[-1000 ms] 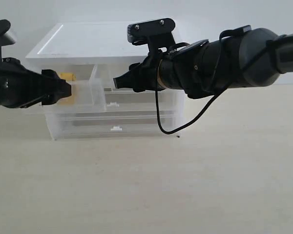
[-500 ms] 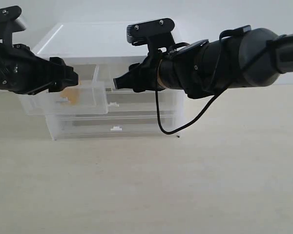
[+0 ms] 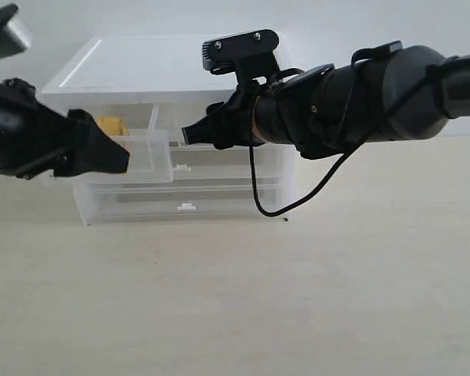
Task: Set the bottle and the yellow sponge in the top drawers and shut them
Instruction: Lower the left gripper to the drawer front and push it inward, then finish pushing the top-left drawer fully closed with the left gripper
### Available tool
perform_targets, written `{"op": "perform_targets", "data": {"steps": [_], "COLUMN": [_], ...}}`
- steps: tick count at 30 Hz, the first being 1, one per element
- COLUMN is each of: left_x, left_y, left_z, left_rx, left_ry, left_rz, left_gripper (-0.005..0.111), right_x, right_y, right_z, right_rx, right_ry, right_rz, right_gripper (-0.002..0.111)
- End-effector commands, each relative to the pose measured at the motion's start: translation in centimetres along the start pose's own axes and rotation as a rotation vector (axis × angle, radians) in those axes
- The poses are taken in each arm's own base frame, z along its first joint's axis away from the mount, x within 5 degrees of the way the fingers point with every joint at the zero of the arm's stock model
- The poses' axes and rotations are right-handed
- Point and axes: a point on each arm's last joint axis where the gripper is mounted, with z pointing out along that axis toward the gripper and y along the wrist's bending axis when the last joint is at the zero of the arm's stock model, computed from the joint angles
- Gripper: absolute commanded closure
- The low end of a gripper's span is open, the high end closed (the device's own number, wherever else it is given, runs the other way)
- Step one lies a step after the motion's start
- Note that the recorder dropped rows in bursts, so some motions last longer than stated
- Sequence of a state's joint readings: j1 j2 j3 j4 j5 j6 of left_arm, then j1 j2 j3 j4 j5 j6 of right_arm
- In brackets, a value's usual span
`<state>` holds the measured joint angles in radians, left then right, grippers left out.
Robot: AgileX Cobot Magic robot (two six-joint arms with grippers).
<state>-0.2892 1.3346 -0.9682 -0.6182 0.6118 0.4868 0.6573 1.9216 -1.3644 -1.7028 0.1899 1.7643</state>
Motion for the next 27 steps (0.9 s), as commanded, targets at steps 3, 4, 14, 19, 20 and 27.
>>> {"op": "perform_targets", "data": {"steps": [3, 4, 14, 19, 20, 27], "left_x": [0.6, 0.6, -1.8, -3.9, -4.3, -6.1], "left_y": [2.5, 2.8, 4.9, 4.9, 5.0, 5.5], "left_z": [5.1, 5.6, 7.9, 7.8, 7.9, 9.6], "left_rx": [-0.082, -0.096, -0.233, -0.244, -0.247, -0.248], "left_ry": [0.043, 0.035, -0.149, -0.218, -0.231, -0.252], "left_rz": [-0.035, -0.038, 0.014, 0.026, 0.028, 0.029], "left_gripper": [0.044, 0.044, 0.044, 0.044, 0.044, 0.044], "right_x": [0.1, 0.1, 0.1, 0.2, 0.2, 0.2], "right_y": [0.2, 0.2, 0.5, 0.6, 0.6, 0.6], "right_z": [0.9, 0.9, 0.9, 0.9, 0.9, 0.9], "right_rx": [-0.044, -0.047, -0.08, -0.086, -0.086, -0.086], "right_ry": [0.003, 0.004, 0.011, 0.012, 0.012, 0.012], "right_rz": [-0.047, -0.047, -0.051, -0.051, -0.051, -0.051], "right_gripper": [0.06, 0.06, 0.06, 0.06, 0.06, 0.06]}}
